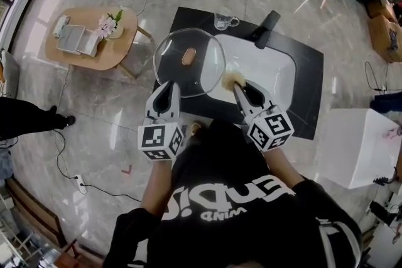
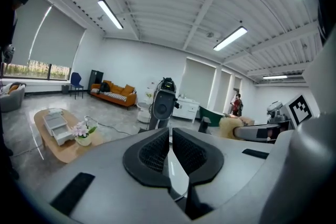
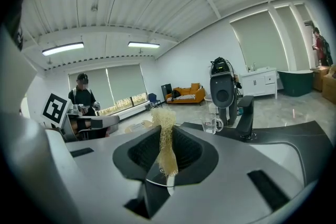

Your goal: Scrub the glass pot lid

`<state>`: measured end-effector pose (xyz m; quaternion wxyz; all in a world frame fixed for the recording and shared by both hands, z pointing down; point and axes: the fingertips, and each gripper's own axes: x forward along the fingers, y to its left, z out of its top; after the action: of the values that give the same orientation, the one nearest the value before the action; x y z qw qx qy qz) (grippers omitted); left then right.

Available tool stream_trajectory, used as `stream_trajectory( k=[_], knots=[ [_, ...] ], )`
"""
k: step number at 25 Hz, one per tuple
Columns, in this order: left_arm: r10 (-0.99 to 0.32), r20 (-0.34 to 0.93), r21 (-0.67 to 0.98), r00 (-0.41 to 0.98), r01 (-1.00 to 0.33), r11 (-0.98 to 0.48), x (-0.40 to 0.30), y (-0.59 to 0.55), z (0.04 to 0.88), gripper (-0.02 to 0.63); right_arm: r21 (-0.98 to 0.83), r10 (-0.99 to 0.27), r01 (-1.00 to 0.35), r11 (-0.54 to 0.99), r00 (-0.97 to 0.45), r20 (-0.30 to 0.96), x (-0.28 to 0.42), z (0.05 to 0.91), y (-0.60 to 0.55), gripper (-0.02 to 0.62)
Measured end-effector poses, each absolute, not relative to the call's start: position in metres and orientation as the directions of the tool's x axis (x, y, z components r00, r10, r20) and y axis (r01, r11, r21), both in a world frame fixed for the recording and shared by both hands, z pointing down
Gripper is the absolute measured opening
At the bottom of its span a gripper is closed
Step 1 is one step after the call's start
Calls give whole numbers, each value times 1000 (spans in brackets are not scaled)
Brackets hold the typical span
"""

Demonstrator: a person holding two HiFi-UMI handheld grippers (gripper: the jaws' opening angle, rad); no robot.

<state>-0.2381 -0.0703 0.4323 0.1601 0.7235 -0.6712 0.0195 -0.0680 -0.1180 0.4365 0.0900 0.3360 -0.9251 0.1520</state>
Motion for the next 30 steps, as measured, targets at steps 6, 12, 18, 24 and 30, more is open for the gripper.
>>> stream_trajectory(
  k=[6, 12, 18, 24, 30],
  knots=[
    [-963, 241, 197, 118, -978, -70, -236, -93, 427, 60, -216, -597, -647, 731, -760, 258, -69, 434, -142, 58],
    [-956, 243, 198, 164, -973, -117, -232, -114, 428, 226, -217, -592, -631, 745, -775, 223, -75, 428, -167, 58],
    [-947, 269, 159, 178, -978, -138, -231, -132, 435, 230, -235, -609, -642, 729, -766, 203, -73, 427, -183, 58],
    [-910, 362, 110, 200, -979, -172, -232, -150, 460, 213, -247, -623, -658, 712, -753, 210, -68, 431, -186, 58],
    [-855, 468, 31, 222, -971, -236, -224, -171, 502, 185, -249, -655, -690, 679, -723, 220, -53, 433, -187, 58]
  ],
)
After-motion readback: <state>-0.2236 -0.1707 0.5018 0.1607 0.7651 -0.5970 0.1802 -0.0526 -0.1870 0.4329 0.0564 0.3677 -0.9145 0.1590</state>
